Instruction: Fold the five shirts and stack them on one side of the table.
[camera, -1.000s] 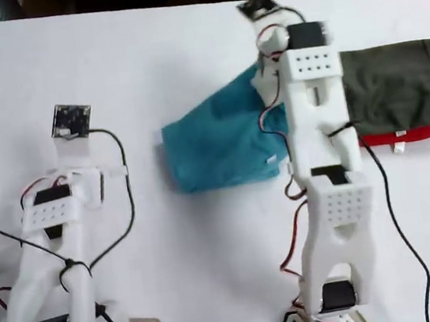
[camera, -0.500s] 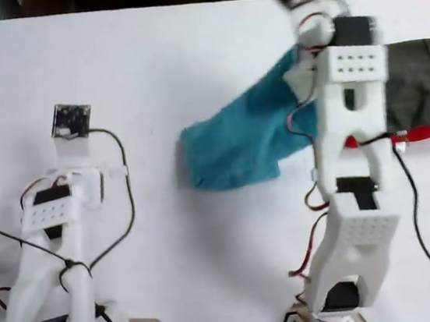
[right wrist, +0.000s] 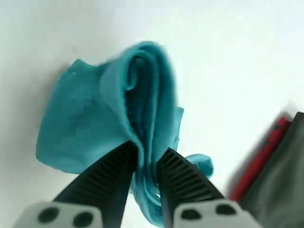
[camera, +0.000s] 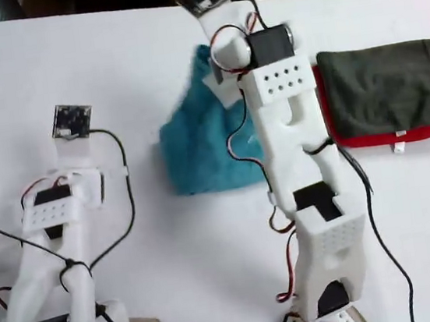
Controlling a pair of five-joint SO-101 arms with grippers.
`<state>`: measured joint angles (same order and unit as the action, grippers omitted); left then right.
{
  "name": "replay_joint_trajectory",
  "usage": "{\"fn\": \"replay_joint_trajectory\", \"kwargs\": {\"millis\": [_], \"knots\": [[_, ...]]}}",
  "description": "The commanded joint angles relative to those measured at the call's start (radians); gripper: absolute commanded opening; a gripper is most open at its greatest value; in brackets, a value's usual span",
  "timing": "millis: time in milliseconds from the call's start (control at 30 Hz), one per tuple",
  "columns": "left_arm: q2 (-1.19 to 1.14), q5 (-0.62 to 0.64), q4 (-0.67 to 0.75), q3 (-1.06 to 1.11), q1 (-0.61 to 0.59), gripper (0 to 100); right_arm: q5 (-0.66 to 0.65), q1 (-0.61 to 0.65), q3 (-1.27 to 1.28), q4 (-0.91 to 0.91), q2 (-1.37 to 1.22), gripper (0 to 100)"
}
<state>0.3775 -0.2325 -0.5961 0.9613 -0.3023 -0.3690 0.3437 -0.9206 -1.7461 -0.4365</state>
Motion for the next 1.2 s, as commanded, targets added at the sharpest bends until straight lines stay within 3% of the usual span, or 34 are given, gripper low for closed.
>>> {"fn": "replay_joint_trajectory", "kwargs": {"millis": [0,367,600,833,1167], "knots": [[0.003,0.012,0.015,-0.004,-0.006,3,0.015,0.005,-0.034,-0.021,0.038,2.0],[0.002,0.012,0.015,-0.004,-0.006,3,0.021,-0.036,0.341,0.005,0.03,2.1],[0.002,0.012,0.015,-0.004,-0.006,3,0.032,-0.071,0.491,0.185,0.03,2.1],[0.002,0.012,0.014,-0.004,-0.006,3,0.029,-0.148,0.516,0.295,0.033,2.0],[0.002,0.012,0.015,-0.004,-0.006,3,0.038,-0.096,0.609,0.286,-0.039,7.7]]}}
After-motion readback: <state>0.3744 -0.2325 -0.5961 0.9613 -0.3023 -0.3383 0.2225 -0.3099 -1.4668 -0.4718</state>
